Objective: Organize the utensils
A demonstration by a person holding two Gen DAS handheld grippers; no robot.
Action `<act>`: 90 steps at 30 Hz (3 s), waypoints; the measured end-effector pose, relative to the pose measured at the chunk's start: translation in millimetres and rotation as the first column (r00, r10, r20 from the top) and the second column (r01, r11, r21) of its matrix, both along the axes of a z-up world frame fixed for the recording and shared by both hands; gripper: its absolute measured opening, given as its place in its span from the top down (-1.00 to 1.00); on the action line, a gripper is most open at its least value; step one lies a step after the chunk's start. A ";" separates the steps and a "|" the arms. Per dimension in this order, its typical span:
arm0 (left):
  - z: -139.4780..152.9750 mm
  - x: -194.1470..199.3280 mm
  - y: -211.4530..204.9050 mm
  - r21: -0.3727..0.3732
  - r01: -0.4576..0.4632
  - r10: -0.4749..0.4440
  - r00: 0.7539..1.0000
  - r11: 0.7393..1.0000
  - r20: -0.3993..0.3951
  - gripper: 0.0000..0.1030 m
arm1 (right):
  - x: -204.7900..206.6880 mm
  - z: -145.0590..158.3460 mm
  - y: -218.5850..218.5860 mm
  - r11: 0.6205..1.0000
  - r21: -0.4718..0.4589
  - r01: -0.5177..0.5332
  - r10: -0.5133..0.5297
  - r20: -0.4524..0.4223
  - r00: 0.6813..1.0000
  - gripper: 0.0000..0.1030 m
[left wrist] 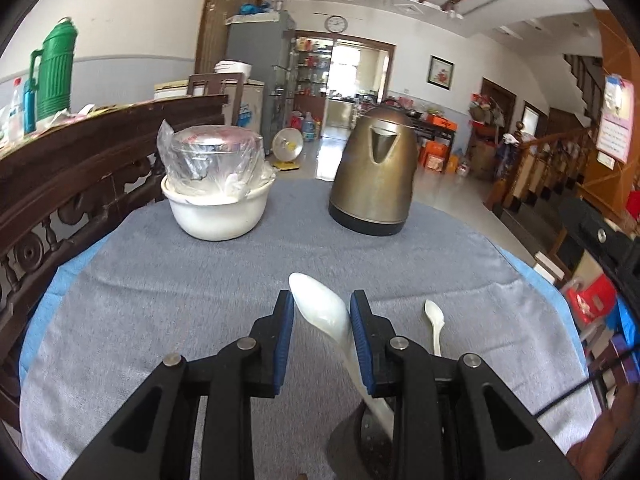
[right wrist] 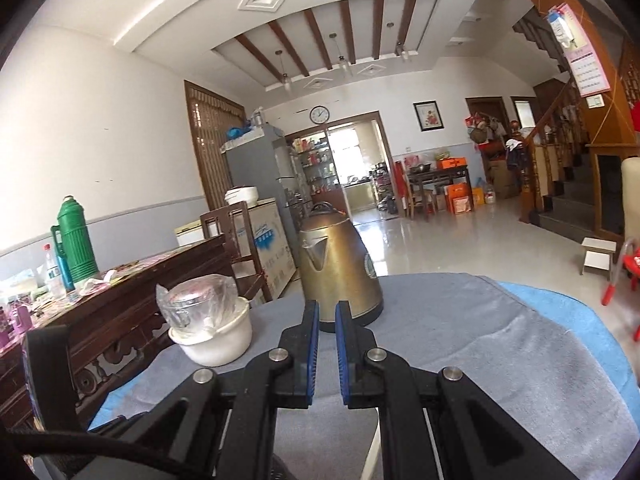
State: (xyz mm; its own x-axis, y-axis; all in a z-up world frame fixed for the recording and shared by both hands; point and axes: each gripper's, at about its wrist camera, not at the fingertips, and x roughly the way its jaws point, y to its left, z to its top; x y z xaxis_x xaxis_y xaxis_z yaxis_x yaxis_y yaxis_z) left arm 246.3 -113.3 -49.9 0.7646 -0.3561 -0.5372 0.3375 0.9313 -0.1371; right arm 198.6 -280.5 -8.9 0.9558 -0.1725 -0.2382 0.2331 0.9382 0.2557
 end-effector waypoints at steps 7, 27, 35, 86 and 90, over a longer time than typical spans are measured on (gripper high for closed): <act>-7.3 -6.4 -5.1 0.055 0.075 -0.074 0.997 0.996 -0.021 0.41 | 15.4 -12.7 -49.2 0.979 0.201 -0.038 0.068 -0.144 0.987 0.79; -30.5 -24.1 124.3 -0.009 -0.021 0.020 0.987 1.000 -0.162 0.04 | 180.8 -138.5 -86.4 0.961 0.267 0.068 0.166 -0.759 0.629 0.32; -47.9 10.4 97.1 0.097 0.072 -0.045 0.965 0.993 -0.259 0.04 | 170.2 -143.8 -74.8 0.992 0.129 -0.018 0.112 -0.780 0.616 0.42; -86.4 100.8 44.0 -0.248 0.026 -0.177 0.772 0.968 -0.610 0.97 | -71.6 -59.7 -38.5 0.964 0.262 -0.048 0.043 0.026 0.999 -0.15; -64.0 90.1 63.2 -0.227 0.044 -0.170 0.801 0.973 -0.574 0.97 | -75.1 -109.9 -64.1 0.935 0.355 -0.004 0.031 -0.070 0.997 -0.15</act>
